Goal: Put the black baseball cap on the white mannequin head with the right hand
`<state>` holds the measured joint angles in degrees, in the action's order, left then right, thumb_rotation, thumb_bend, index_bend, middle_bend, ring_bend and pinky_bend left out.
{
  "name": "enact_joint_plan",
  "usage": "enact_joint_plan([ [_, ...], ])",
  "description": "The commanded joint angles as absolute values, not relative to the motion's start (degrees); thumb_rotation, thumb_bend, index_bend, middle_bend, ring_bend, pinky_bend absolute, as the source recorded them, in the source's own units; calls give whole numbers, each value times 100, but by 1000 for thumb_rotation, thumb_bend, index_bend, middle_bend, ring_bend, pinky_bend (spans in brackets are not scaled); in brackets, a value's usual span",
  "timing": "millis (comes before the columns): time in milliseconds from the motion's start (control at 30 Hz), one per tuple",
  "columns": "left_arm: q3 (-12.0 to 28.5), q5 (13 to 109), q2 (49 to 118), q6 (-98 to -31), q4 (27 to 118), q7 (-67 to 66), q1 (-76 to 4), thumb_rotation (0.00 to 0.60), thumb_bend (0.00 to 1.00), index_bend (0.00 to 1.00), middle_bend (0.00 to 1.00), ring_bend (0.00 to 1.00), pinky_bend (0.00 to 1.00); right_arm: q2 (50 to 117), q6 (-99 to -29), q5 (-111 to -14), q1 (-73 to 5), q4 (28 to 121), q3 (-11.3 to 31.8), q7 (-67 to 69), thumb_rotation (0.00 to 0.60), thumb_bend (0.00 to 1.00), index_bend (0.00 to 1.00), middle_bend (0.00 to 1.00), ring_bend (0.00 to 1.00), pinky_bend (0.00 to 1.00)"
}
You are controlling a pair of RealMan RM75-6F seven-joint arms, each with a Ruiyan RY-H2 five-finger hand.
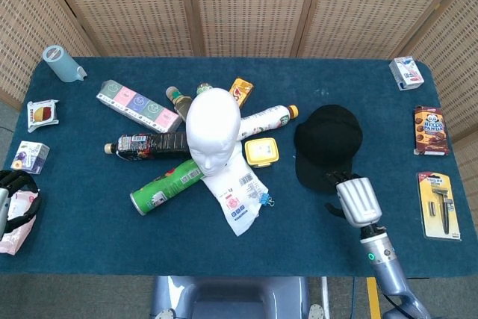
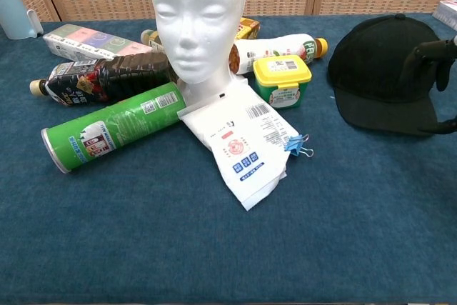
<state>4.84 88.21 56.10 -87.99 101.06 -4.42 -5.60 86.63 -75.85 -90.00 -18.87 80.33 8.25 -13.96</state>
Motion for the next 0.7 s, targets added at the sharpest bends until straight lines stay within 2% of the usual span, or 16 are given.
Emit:
enact_joint_plan([
  [33, 476, 8806, 5606, -8785, 10104, -432, -561, 600, 323, 527, 444, 355, 355, 9002, -7451, -8902, -2064, 7594, 875, -1380, 600, 177, 375, 497, 556, 633],
  [400, 458, 8713, 5584, -8773, 10022, -341, -536, 600, 322, 527, 444, 355, 355, 9661, -7276, -8746, -2333, 6620, 882, -1178, 600, 177, 390, 579, 630, 657],
  [700, 431, 8666, 5593, -8754, 9916, -246, -517, 600, 323, 528, 444, 355, 355, 10028, -7337, -8674, -2433, 6042, 875, -1186, 600, 179, 393, 586, 644, 665],
])
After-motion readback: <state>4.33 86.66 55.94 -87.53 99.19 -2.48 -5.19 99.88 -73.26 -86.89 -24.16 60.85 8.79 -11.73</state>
